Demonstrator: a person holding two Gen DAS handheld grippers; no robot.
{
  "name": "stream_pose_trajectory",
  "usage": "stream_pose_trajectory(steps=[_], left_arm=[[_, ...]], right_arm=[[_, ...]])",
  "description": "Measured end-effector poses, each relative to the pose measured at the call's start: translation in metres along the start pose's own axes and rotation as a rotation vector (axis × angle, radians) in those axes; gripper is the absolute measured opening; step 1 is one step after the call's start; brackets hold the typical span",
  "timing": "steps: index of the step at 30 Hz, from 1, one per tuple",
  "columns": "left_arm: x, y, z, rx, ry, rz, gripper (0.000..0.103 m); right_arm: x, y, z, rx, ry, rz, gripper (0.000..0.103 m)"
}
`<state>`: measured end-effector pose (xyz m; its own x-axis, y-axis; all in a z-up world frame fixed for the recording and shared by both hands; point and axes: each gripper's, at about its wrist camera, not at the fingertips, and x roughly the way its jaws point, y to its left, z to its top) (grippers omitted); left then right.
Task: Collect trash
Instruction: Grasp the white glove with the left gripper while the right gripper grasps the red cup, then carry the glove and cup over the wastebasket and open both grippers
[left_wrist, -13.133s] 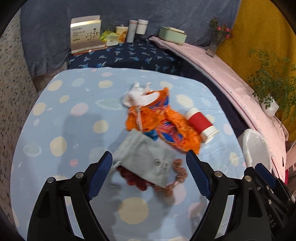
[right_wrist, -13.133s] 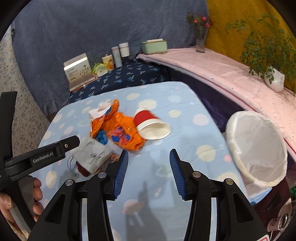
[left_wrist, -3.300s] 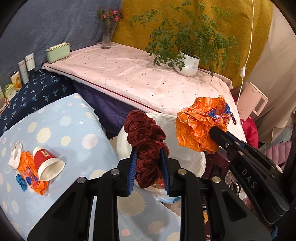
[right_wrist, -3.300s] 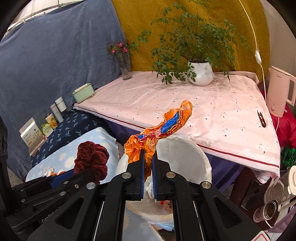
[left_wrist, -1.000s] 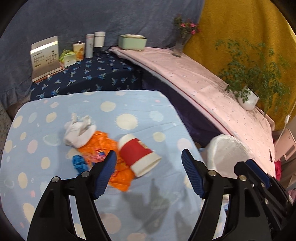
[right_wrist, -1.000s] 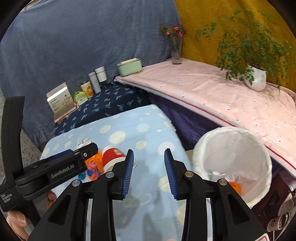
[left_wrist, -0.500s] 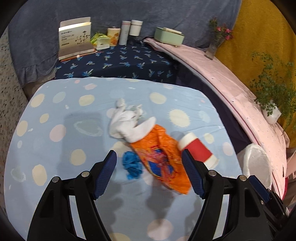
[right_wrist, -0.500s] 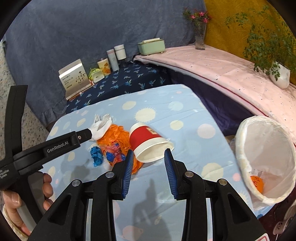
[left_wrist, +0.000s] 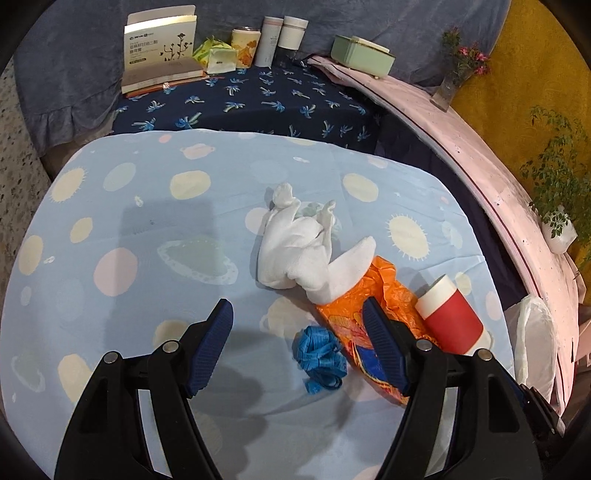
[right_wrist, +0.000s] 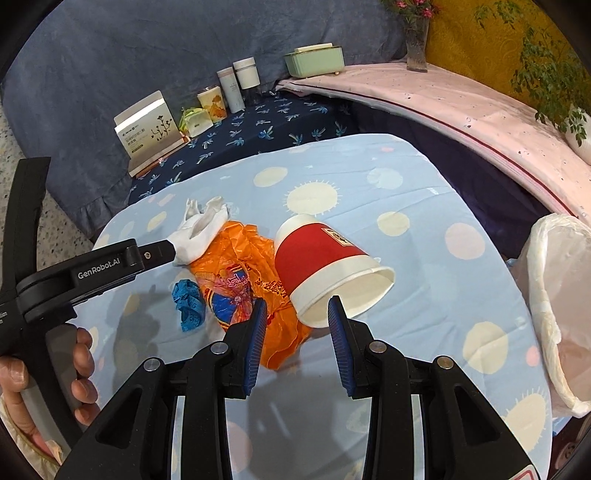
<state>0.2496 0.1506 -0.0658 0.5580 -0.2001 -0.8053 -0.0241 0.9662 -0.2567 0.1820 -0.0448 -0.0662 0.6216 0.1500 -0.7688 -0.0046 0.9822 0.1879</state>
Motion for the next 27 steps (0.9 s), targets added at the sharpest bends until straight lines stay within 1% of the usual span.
stream_pose_trajectory(steps=[3, 4, 6, 7, 8, 9, 11, 12, 13, 14, 15, 20, 27], left_arm=[[0.012, -0.003, 0.004, 0.011, 0.016, -0.008, 0.066], [0.016, -0.004, 0.006, 0.012, 0.021, -0.013, 0.063], [0.023, -0.007, 0.008, 0.015, 0.031, -0.017, 0.06], [0.025, -0.008, 0.009, 0.015, 0.033, -0.019, 0.055], [0.028, -0.009, 0.01, 0.018, 0.037, -0.022, 0.049], [0.031, -0.009, 0.01, 0.023, 0.045, -0.026, 0.044], [0.036, -0.011, 0.011, 0.034, 0.063, -0.045, 0.02], [0.038, -0.013, 0.01, 0.04, 0.072, -0.048, 0.015], [0.038, -0.013, 0.01, 0.044, 0.071, -0.05, 0.01], [0.037, -0.015, 0.01, 0.048, 0.065, -0.049, 0.007], [0.034, -0.016, 0.009, 0.053, 0.055, -0.051, 0.007], [0.017, -0.024, 0.011, 0.077, 0.012, -0.057, 0.006], [-0.026, -0.046, 0.018, 0.094, -0.058, -0.094, 0.006]], right_arm=[[0.008, -0.001, 0.003, 0.004, 0.005, 0.0, 0.034], [0.011, -0.001, 0.004, 0.006, 0.008, 0.0, 0.034], [0.016, -0.002, 0.005, 0.009, 0.014, 0.003, 0.034], [0.018, -0.002, 0.006, 0.009, 0.015, 0.004, 0.034], [0.02, -0.002, 0.006, 0.008, 0.016, 0.005, 0.034], [0.021, -0.002, 0.007, 0.007, 0.017, 0.008, 0.031], [0.025, -0.001, 0.008, 0.001, 0.02, 0.012, 0.026], [0.026, 0.0, 0.009, -0.004, 0.023, 0.014, 0.016], [0.027, 0.001, 0.009, -0.008, 0.025, 0.018, 0.011], [0.026, 0.002, 0.01, -0.012, 0.026, 0.021, 0.009], [0.025, 0.003, 0.01, -0.017, 0.02, 0.02, 0.007], [0.008, 0.005, 0.014, -0.033, -0.02, 0.024, 0.007], [-0.036, 0.0, 0.025, -0.026, -0.104, 0.026, 0.007]])
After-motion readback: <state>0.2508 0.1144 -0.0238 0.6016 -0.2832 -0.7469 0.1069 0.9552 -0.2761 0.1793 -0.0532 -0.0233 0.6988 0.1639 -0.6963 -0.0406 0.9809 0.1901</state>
